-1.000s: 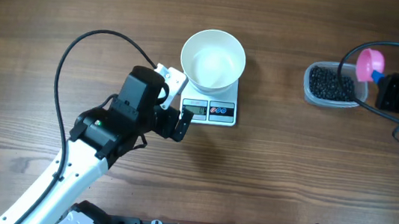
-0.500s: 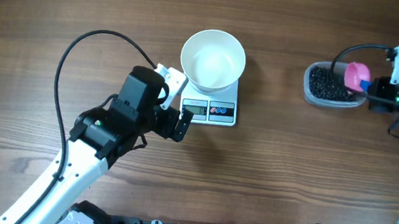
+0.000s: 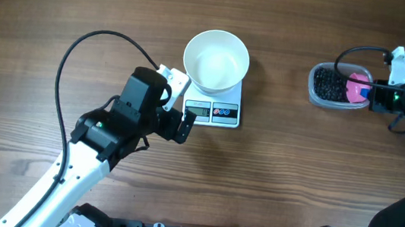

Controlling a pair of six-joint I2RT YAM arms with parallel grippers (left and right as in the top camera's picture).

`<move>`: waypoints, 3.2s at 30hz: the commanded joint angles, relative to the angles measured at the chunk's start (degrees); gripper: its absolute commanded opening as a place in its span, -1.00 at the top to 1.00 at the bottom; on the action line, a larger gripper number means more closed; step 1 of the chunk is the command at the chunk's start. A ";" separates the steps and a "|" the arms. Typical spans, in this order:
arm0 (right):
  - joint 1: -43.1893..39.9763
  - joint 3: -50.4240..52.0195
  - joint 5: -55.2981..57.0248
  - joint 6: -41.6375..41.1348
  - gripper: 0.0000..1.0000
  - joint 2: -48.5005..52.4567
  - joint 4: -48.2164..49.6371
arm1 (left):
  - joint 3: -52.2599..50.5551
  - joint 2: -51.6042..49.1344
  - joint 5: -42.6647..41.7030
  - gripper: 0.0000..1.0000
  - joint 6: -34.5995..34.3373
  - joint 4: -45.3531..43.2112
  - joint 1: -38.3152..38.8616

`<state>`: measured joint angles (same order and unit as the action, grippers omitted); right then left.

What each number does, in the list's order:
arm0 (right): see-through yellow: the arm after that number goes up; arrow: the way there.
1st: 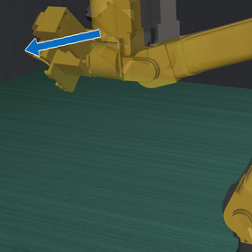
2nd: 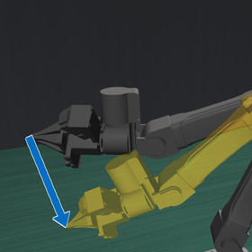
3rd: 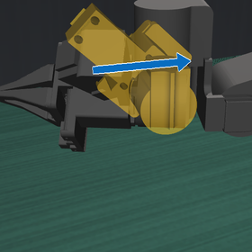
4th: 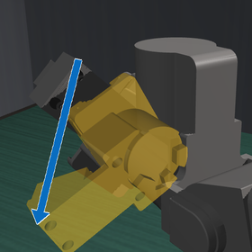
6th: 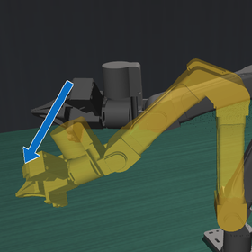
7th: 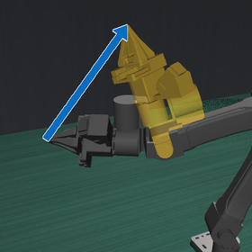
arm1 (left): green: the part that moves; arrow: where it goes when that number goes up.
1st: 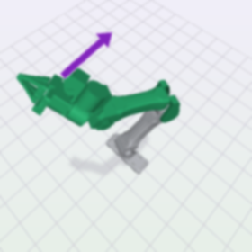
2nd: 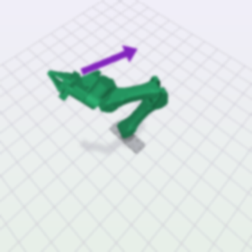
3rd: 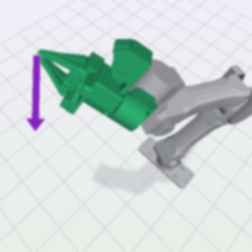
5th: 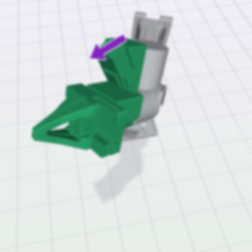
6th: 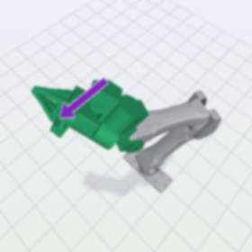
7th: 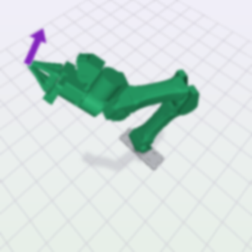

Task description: Scoop item into bowl and weigh 150g on scale

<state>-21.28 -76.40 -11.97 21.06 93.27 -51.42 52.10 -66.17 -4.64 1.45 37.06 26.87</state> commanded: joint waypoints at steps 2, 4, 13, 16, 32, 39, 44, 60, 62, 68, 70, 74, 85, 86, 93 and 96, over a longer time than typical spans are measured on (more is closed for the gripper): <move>2.05 0.15 -1.62 -0.68 0.91 2.12 -0.09 | 0.07 0.59 -1.09 -1.00 1.14 0.00 -0.04; 2.49 0.20 -1.62 -1.62 0.91 3.19 -0.31 | 0.07 0.59 -1.09 -1.00 1.14 0.00 -0.04; 2.73 0.20 -5.07 -3.34 0.91 4.35 -2.47 | 0.07 0.59 -1.09 -1.00 1.14 0.00 -0.04; 2.71 0.20 -6.62 -3.10 0.91 4.35 -3.41 | 0.07 0.59 -1.09 -1.00 1.14 0.02 -0.04; 2.67 0.20 -13.14 -3.13 0.91 4.35 -4.76 | 0.07 0.59 -1.07 -1.00 1.14 0.02 -0.04; 2.16 0.20 -13.88 -4.42 0.91 4.35 -2.75 | 0.07 0.59 -1.09 -1.00 1.14 0.00 -0.04; 2.03 0.20 -13.35 -2.84 0.91 4.35 -5.57 | 0.07 0.59 -1.09 -1.00 1.14 0.00 -0.04; -1.09 0.20 -13.70 -4.72 0.91 4.42 -5.05 | 0.07 0.59 -1.09 -1.00 1.14 0.02 -0.04; -1.09 0.28 -13.84 -4.74 0.91 4.42 -4.87 | 0.07 0.59 -1.09 -1.00 1.14 0.00 -0.04; -1.09 0.31 -13.88 -7.63 0.91 4.79 -4.00 | 0.07 0.59 -1.09 -1.00 1.14 0.00 -0.04; -1.09 0.42 -13.88 -7.58 0.91 4.79 -5.31 | 0.07 0.59 -1.09 -1.00 1.14 0.00 -0.04; -1.09 0.42 -14.10 -9.09 0.91 4.79 -2.47 | 0.07 0.59 -1.09 -1.00 1.14 0.00 -0.04; -1.09 0.42 -15.45 -9.49 0.91 4.79 -2.16 | 0.07 0.59 -1.09 -1.00 1.14 0.00 -0.04; -1.09 0.42 -15.56 -9.40 0.91 4.79 -2.93 | 0.07 0.59 -1.09 -1.00 1.14 0.02 -0.04; -1.09 0.42 -16.06 -9.64 0.91 4.79 -1.18 | 0.07 0.59 -1.09 -1.00 1.14 0.00 -0.04; -1.09 0.42 -18.97 -10.56 0.91 4.79 -1.38 | 0.07 0.59 -1.09 -1.00 1.14 0.00 -0.04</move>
<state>-22.35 -76.31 -25.06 11.55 96.60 -52.71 52.10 -66.17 -4.64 1.45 37.08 26.87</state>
